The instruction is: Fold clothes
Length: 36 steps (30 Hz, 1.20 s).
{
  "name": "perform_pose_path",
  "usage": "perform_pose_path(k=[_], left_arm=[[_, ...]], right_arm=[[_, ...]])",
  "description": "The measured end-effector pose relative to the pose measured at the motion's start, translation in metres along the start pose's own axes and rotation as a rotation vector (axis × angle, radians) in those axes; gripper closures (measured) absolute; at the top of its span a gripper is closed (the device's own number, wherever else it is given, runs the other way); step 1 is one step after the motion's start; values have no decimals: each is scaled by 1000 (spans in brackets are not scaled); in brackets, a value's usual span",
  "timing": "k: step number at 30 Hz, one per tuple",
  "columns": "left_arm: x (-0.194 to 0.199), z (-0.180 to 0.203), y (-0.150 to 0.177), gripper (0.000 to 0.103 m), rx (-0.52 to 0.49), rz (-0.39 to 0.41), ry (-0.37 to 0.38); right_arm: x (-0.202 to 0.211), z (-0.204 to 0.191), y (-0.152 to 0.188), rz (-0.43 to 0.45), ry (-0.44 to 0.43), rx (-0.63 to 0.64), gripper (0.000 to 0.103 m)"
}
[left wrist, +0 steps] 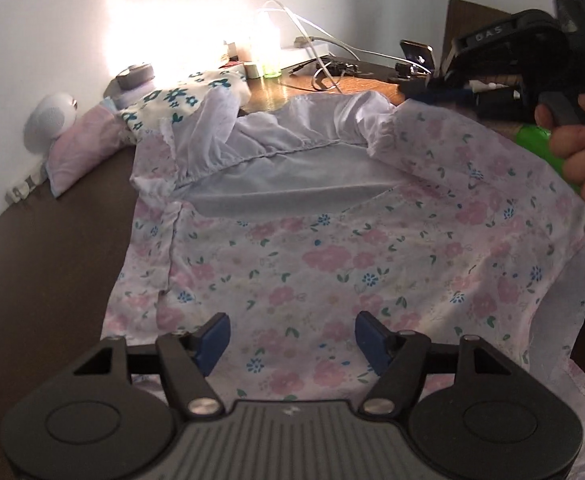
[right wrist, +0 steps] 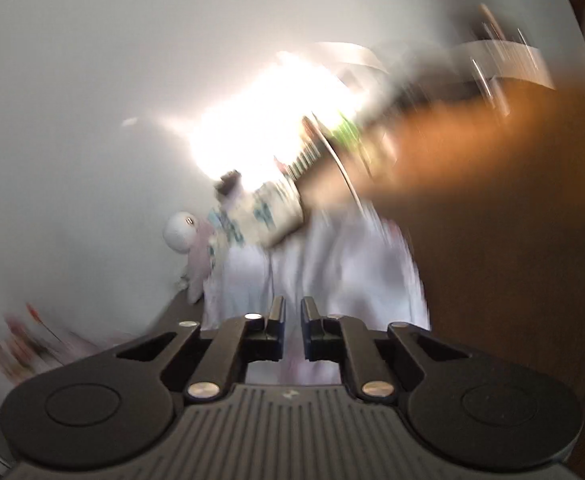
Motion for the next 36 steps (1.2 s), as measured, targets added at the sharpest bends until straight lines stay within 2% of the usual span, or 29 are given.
perform_pose_path(k=[2,3,5,6,7,9,10,12,14,16,19,23,24,27,28,30,32,33,34,35,36], left_arm=[[1,-5,2,33,34,-1,11],[1,-6,2,33,33,1,10],[1,-7,4,30,32,5,7],[2,-7,4,30,31,8,5],[2,-7,5,29,30,10,4],[3,-8,6,29,29,15,1],[3,-8,6,29,29,14,2],[3,-9,7,28,31,13,3],[4,-9,8,28,30,14,5],[4,-10,8,27,31,15,5],[4,-10,8,25,32,16,1],[6,-7,10,25,11,14,-11],[6,-7,10,25,8,15,-13],[5,-8,10,24,13,25,-6],[5,-9,10,24,20,27,-1],[5,-10,10,24,25,27,3],[5,-8,10,24,14,29,-5],[5,-7,10,24,9,30,-10],[5,-7,9,24,4,30,-14],[5,-6,9,24,2,31,-14],[5,-6,9,24,1,32,-14]], right_arm=[[23,-30,-10,217,25,305,97],[31,-43,-7,274,44,458,96],[31,-46,-4,269,176,577,93],[30,-36,-5,229,235,512,90],[29,-25,-7,188,291,446,81],[28,5,-10,96,321,277,62],[30,19,-10,70,327,223,62],[36,34,-11,55,369,208,63],[40,35,-9,35,329,210,63],[39,32,0,-43,213,162,63],[26,35,12,-197,72,-68,62],[34,46,26,-276,-46,-441,62],[38,51,29,-285,-74,-521,59],[34,54,39,-359,-120,-681,52],[29,55,40,-353,-125,-721,50],[11,60,36,-342,-75,-753,43],[-11,64,32,-353,6,-715,44],[-21,66,30,-359,44,-697,53],[-32,67,31,-378,51,-685,77],[-37,61,28,-372,52,-626,93],[-42,56,24,-366,54,-566,101]])
Point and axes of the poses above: each gripper's, at about its wrist camera, not at the fingertips, and x roughly against the way its jaws point, z to its right, y to its underside, the point moved 6 cm from there along -x, roughly the way its jaws point, and after that the axes turned 11 degrees about y, right-handed, at the moved point
